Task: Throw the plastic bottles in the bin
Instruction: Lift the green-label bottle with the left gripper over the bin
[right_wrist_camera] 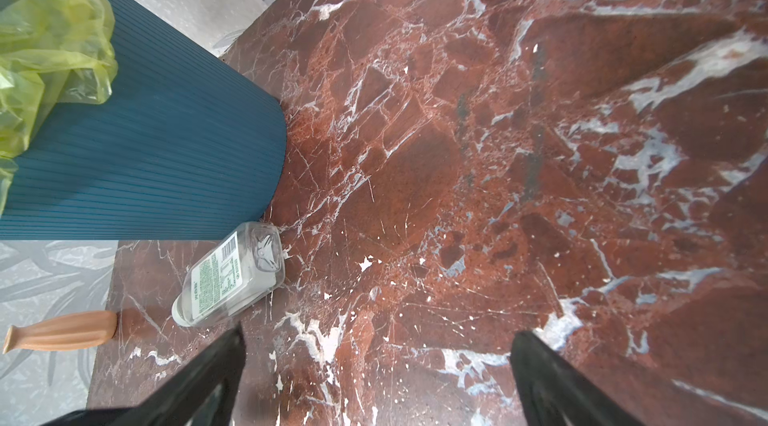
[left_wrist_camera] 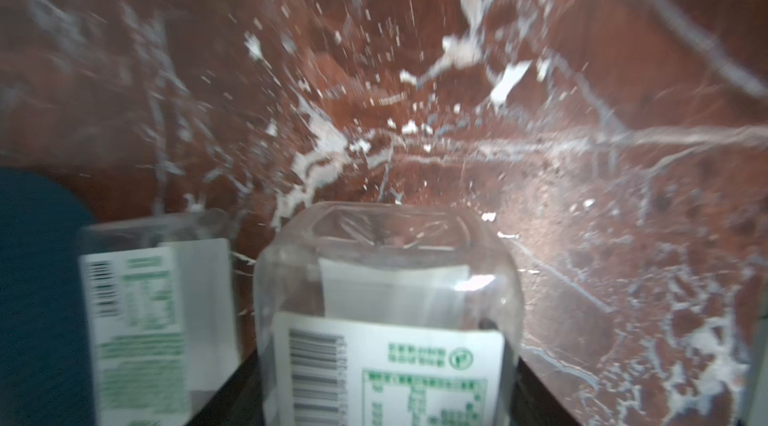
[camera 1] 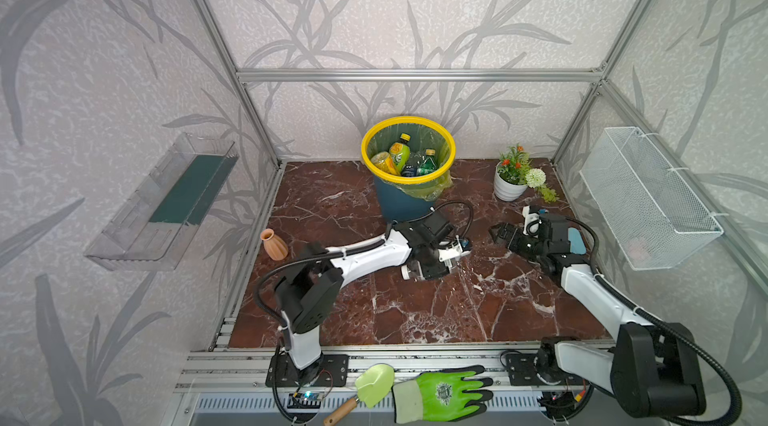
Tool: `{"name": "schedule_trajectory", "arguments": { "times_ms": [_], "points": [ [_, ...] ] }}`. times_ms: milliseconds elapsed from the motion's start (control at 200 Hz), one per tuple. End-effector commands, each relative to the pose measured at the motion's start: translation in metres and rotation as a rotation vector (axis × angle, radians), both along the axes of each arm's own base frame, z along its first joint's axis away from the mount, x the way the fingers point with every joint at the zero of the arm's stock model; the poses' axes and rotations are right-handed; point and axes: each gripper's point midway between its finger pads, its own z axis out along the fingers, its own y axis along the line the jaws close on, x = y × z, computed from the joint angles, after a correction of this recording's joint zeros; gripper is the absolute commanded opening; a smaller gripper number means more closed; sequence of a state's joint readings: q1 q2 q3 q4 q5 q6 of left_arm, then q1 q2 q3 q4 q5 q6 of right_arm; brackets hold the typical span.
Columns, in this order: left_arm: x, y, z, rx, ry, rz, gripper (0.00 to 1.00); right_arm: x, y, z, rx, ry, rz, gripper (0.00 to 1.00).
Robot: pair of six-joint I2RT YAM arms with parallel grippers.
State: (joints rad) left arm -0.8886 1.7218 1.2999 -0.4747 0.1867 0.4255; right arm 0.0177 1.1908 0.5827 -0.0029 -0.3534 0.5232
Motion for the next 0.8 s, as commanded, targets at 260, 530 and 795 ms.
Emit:
{"name": "schedule_trajectory", "arguments": {
  "times_ms": [260,530,795],
  "points": [
    [-0.006,0.115,0.374,-0.961,-0.775,0.376,0.38,0.01,0.002,0.015,0.027,-0.042,0.003,1.0],
    [-0.064,0.176,0.498,-1.29,-1.106,0.315,0.38,0.012,0.004,0.018,0.054,-0.049,0.001,1.0],
    [0.078,0.133,0.45,-1.206,-0.849,0.504,0.42,0.007,0.003,0.021,0.043,-0.058,0.001,1.0]
  ]
}}
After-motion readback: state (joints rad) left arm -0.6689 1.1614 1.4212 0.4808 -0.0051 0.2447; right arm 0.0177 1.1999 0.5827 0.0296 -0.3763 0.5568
